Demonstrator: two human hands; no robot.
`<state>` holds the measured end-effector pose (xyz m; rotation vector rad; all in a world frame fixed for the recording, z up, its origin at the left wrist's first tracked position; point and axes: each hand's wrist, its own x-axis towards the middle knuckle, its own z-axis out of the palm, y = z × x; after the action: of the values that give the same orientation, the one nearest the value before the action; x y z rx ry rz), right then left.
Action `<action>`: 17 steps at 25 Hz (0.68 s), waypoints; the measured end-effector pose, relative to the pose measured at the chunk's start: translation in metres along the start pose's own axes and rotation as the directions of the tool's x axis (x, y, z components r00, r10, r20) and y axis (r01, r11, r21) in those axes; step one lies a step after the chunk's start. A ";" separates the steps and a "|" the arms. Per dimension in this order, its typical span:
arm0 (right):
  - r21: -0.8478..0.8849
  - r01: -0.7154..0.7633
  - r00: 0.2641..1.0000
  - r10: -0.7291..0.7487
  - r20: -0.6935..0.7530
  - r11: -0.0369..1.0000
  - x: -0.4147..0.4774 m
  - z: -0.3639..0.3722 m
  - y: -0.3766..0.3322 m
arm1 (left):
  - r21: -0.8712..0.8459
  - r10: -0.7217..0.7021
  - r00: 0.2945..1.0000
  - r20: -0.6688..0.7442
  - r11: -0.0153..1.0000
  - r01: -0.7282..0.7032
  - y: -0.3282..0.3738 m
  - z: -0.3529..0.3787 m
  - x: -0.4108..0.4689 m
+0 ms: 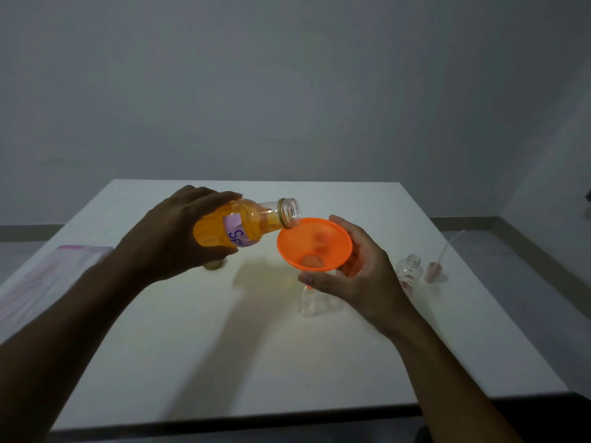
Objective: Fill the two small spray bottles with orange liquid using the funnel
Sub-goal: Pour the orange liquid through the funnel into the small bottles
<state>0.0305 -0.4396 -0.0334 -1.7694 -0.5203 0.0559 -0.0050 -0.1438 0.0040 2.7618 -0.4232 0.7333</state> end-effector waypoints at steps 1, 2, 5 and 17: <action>0.002 -0.001 1.000 0.001 0.000 1.000 0.000 0.000 0.001 | 0.008 0.003 1.000 0.005 1.000 -0.003 -0.001 0.000 0.001; 0.005 -0.001 1.000 0.001 -0.001 1.000 0.001 0.000 0.001 | 0.015 0.005 1.000 0.012 1.000 -0.005 -0.002 0.000 0.002; -0.010 0.000 1.000 0.000 -0.002 1.000 0.001 -0.001 -0.001 | 0.036 0.016 0.999 0.029 0.999 -0.017 -0.004 0.000 0.003; 0.011 0.000 1.000 0.000 -0.002 1.000 0.002 -0.001 0.000 | 0.138 0.087 0.996 0.017 0.986 -0.089 0.004 -0.006 0.009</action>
<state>0.0330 -0.4395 -0.0329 -1.7584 -0.5179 0.0567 -0.0014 -0.1472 0.0146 2.8934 -0.5184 0.7966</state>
